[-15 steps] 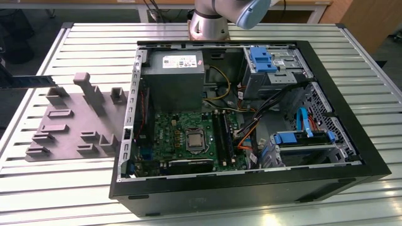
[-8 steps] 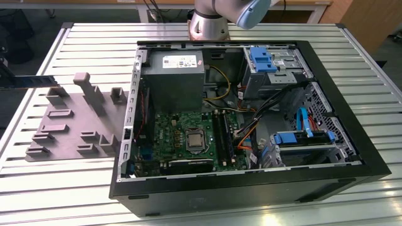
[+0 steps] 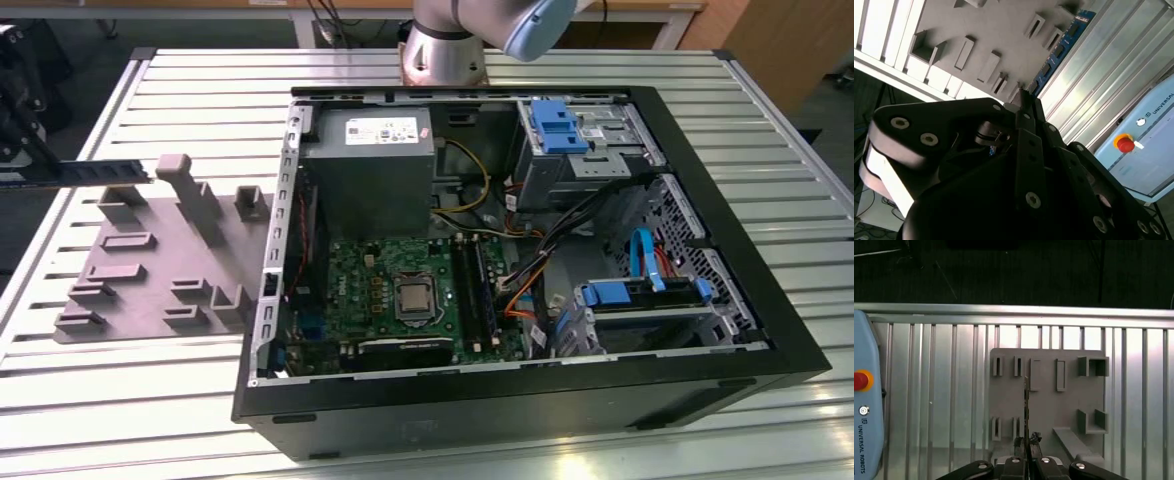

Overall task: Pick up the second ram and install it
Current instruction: 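Pick up the second ram and move it above second insertion slot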

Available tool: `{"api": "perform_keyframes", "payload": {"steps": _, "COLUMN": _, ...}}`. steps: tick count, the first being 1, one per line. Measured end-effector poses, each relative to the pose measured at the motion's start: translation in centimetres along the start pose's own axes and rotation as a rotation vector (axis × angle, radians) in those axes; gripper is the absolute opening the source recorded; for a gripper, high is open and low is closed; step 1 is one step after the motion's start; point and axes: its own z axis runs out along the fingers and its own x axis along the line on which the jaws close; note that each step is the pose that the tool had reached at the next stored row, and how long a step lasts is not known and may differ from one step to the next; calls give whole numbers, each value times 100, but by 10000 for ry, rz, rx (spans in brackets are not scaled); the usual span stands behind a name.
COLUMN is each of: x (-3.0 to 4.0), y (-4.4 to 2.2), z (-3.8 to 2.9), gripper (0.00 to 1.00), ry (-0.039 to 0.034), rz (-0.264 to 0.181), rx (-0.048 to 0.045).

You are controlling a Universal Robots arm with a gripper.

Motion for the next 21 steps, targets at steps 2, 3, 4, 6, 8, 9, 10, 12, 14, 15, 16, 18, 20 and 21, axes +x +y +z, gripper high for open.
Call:
{"api": "perform_keyframes", "payload": {"steps": 2, "x": 0, "y": -39, "z": -1, "gripper": 14, "ry": 1, "rz": 0, "rx": 0}}
{"api": "perform_keyframes", "payload": {"steps": 3, "x": 0, "y": -60, "z": -1, "gripper": 14, "ry": 1, "rz": 0, "rx": 0}}
{"api": "perform_keyframes", "payload": {"steps": 4, "x": 0, "y": -78, "z": -2, "gripper": 14, "ry": 1, "rz": 0, "rx": -1}}
{"api": "perform_keyframes", "payload": {"steps": 6, "x": 0, "y": -111, "z": -2, "gripper": 14, "ry": 0, "rz": 0, "rx": 0}}
{"api": "perform_keyframes", "payload": {"steps": 8, "x": 0, "y": -115, "z": -2, "gripper": 14, "ry": 0, "rz": 0, "rx": 0}}
{"api": "perform_keyframes", "payload": {"steps": 9, "x": 0, "y": -115, "z": -2, "gripper": 14, "ry": 0, "rz": 1, "rx": 0}}
{"api": "perform_keyframes", "payload": {"steps": 10, "x": 0, "y": -116, "z": -2, "gripper": 14, "ry": 1, "rz": 1, "rx": 0}}
{"api": "perform_keyframes", "payload": {"steps": 12, "x": 0, "y": -116, "z": -8, "gripper": 14, "ry": 1, "rz": 1, "rx": -2}}
{"api": "perform_keyframes", "payload": {"steps": 14, "x": -3, "y": -117, "z": -25, "gripper": 14, "ry": 5, "rz": -1, "rx": -1}}
{"api": "perform_keyframes", "payload": {"steps": 15, "x": -4, "y": -116, "z": -36, "gripper": 14, "ry": 6, "rz": -1, "rx": 0}}
{"api": "perform_keyframes", "payload": {"steps": 16, "x": -6, "y": -116, "z": -51, "gripper": 14, "ry": 6, "rz": 0, "rx": 0}}
{"api": "perform_keyframes", "payload": {"steps": 18, "x": -7, "y": -116, "z": -63, "gripper": 14, "ry": 5, "rz": 0, "rx": 2}}
{"api": "perform_keyframes", "payload": {"steps": 20, "x": -9, "y": -122, "z": -64, "gripper": 14, "ry": 7, "rz": 0, "rx": 0}}
{"api": "perform_keyframes", "payload": {"steps": 21, "x": -9, "y": -134, "z": -65, "gripper": 14, "ry": 8, "rz": 1, "rx": -2}}
